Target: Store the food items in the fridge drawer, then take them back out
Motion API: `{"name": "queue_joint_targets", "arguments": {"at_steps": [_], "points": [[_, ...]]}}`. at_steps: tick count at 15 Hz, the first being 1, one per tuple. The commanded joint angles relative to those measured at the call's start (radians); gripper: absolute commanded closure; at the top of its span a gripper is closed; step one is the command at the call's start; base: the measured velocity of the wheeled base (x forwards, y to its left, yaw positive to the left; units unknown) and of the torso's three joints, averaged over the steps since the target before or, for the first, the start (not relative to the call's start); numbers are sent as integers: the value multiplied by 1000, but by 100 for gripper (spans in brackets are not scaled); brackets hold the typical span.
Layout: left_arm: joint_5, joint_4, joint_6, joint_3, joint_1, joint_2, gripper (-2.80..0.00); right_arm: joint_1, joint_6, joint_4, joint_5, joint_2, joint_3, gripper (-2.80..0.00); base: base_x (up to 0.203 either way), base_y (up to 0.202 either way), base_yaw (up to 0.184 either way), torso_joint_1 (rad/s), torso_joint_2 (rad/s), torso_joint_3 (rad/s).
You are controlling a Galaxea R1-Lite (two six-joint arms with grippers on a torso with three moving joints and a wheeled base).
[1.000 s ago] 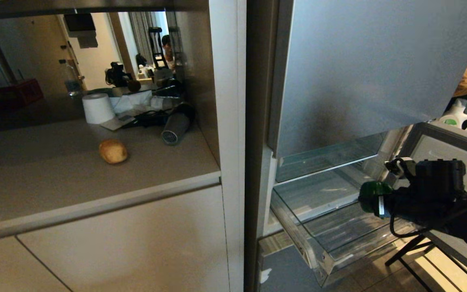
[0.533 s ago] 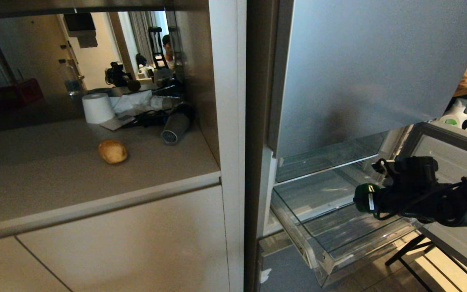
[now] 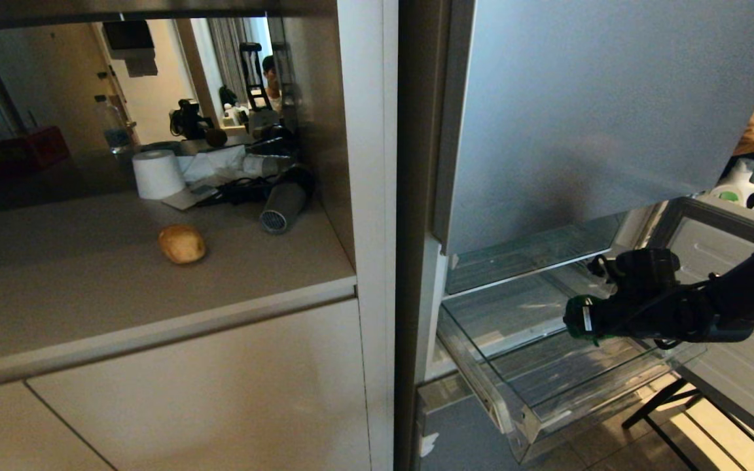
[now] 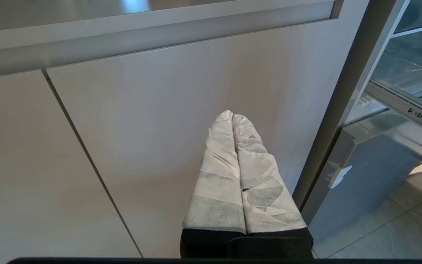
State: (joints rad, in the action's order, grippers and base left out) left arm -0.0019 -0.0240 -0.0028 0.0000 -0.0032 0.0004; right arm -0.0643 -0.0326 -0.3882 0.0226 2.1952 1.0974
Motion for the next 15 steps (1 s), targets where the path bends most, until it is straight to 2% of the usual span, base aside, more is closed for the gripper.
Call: {"name": "queue_joint_targets", "arguments": {"at_steps": [1, 12, 13, 15], "points": [[-1, -1, 0, 11, 0, 0, 0, 0, 0, 34, 2, 18, 31, 0, 0, 0, 0, 0, 0, 0], [0, -1, 0, 11, 0, 0, 0, 0, -1, 94, 5, 121, 145, 0, 0, 0, 0, 0, 0, 0], [0, -1, 0, 11, 0, 1, 0, 0, 0, 95, 5, 124, 148, -280, 0, 0, 0, 0, 0, 0], [0, -1, 0, 11, 0, 0, 0, 0, 2, 95, 4, 127, 151, -280, 0, 0, 0, 0, 0, 0]]}}
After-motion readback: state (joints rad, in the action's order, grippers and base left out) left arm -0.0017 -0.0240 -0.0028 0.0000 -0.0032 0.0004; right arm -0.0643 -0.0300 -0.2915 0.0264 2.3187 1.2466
